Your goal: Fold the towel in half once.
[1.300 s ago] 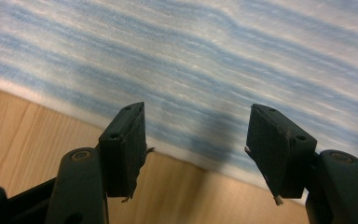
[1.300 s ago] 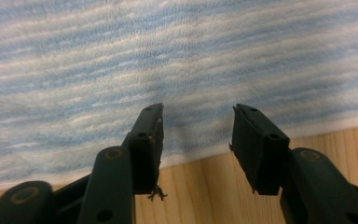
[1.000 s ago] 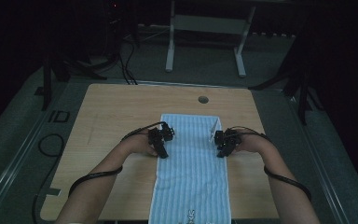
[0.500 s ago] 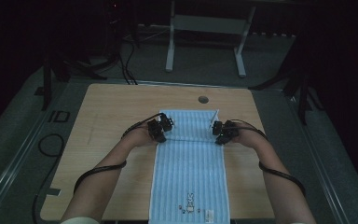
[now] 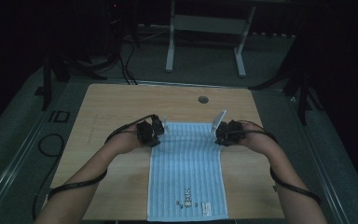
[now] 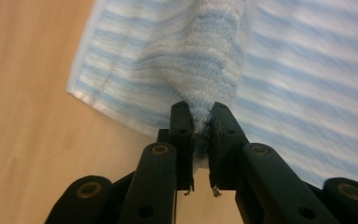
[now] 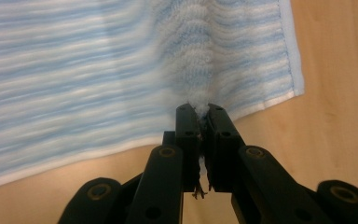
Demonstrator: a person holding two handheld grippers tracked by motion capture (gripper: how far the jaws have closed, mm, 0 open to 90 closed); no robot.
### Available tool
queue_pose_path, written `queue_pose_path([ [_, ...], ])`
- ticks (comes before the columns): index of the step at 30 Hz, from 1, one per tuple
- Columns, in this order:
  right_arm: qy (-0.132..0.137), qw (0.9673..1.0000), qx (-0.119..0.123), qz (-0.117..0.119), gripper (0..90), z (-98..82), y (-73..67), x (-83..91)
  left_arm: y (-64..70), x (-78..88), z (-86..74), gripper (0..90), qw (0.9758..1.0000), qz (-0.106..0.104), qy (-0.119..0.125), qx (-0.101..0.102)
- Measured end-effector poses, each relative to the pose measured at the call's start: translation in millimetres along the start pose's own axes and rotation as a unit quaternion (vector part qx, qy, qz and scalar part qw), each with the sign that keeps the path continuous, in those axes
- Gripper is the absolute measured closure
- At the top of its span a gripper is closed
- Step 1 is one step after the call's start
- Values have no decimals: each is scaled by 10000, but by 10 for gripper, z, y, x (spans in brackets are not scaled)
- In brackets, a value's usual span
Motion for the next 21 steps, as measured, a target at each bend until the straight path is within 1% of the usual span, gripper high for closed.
queue_pose_path([
  [2,28,9999,128,20,844,-23,-165,5,191,19,-99,802,9997,-202,-82,-92],
  [3,22,9998,165,71,844,-38,-256,-3,270,31,-138,802,9996,-245,-35,-106],
  [5,24,9995,274,173,843,-73,-438,-32,406,51,-218,803,9992,-399,-1,-81],
  [6,60,9993,275,242,842,-88,-521,-51,449,62,-244,802,9991,-419,50,-72],
  [7,87,9992,270,283,842,-105,-599,-70,499,63,-273,802,9988,-483,60,-51],
  [9,92,9988,267,400,842,-140,-731,-137,593,56,-328,802,9984,-554,38,-97],
  [10,92,9988,267,400,842,-140,-731,-137,593,56,-328,802,9984,-554,38,-97],
  [11,67,9987,281,421,842,-157,-787,-179,593,56,-328,802,9984,-554,38,-97],
  [12,5,9981,228,571,842,-192,-898,-262,763,8,-393,798,9978,-628,-20,-193],
  [13,-14,9977,244,627,832,-205,-943,-293,763,8,-393,774,9978,-628,-20,-193],
  [14,-34,9974,232,676,798,-217,-983,-317,873,-12,-436,747,9958,-869,-92,-272],
  [15,-34,9974,232,676,798,-217,-983,-317,873,-12,-436,696,9958,-869,-92,-272],
  [16,-79,9967,237,768,714,-235,-1022,-335,904,-10,-456,696,9952,-914,-152,-321],
  [17,-119,9963,284,806,686,-252,-1040,-337,923,19,-472,647,9950,-916,-173,-357],
  [18,-119,9963,284,806,686,-252,-1040,-337,923,19,-472,625,9950,-916,-173,-357],
  [19,38,9968,260,753,668,-249,-1019,-222,907,136,-451,624,9958,-872,0,-297],
  [21,265,9966,223,753,707,-214,-979,-117,872,211,-398,626,9961,-835,183,-205],
])
Point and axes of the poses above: each handheld gripper's, and its own axes: x roughly backward along the jaws, z roughly out of its top, y roughly to its right, the point moved 8 cm from there along -x, roughly forward along the jaws, and after that the axes turned 2 degrees about z, right-handed, at the moved point
